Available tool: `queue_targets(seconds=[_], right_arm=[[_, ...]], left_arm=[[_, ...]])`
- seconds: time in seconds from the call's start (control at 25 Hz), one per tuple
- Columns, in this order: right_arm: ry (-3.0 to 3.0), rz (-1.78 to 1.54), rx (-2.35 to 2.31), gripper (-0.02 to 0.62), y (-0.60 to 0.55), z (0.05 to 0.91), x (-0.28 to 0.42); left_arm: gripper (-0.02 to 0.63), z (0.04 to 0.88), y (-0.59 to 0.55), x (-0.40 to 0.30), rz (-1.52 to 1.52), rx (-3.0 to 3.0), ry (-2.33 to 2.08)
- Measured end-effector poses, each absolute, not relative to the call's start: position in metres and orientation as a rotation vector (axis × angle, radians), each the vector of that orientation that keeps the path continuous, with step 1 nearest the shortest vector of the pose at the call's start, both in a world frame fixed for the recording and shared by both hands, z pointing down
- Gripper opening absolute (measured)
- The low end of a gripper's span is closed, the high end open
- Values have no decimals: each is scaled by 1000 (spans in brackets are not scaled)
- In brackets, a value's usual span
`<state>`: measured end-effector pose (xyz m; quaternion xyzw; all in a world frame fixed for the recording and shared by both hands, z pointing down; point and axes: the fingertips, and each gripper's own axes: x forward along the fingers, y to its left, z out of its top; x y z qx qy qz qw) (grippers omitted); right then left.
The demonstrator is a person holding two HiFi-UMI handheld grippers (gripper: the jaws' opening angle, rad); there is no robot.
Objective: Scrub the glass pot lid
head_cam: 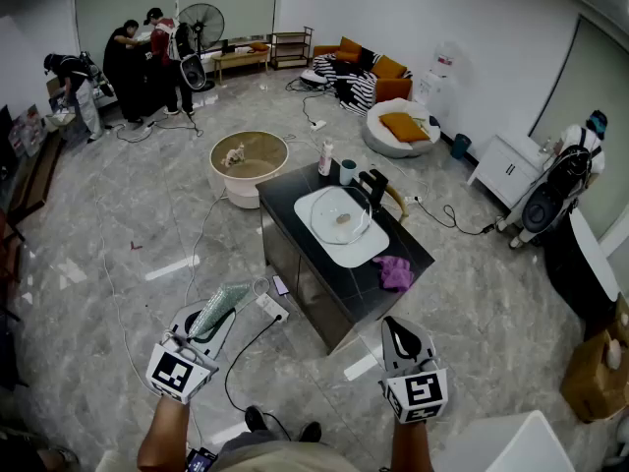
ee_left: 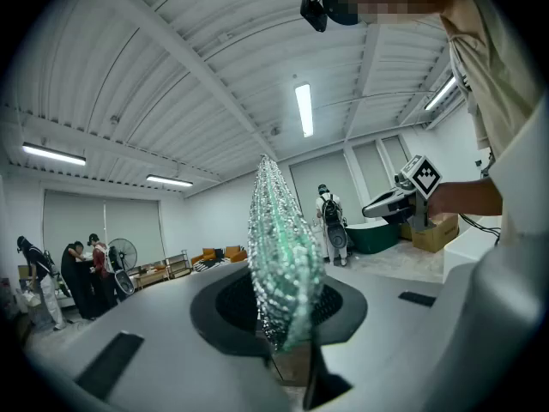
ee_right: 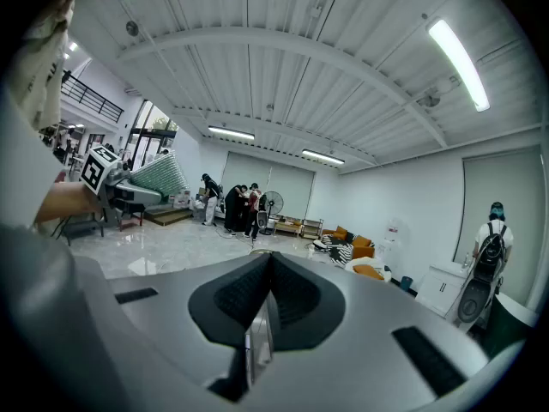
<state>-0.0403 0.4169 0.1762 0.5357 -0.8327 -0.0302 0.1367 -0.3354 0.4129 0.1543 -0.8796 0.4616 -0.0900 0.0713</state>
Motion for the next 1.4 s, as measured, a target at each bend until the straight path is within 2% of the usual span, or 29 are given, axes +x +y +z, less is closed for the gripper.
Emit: queue_targets(seconds=[0.68,1.04,1.4], right_arm=[[-2374,-99,1574,23,389,176,-71],[-2343,-127,1635,25,353,165,-117],[-2317,-129,1650,25,328,164,-129]], left_arm=[[86,166,383,-339,-301,-2738,1273],[86,151,349,-344,-152,-2779,1147],[86,160,317,-360,-131,-2748,1123]])
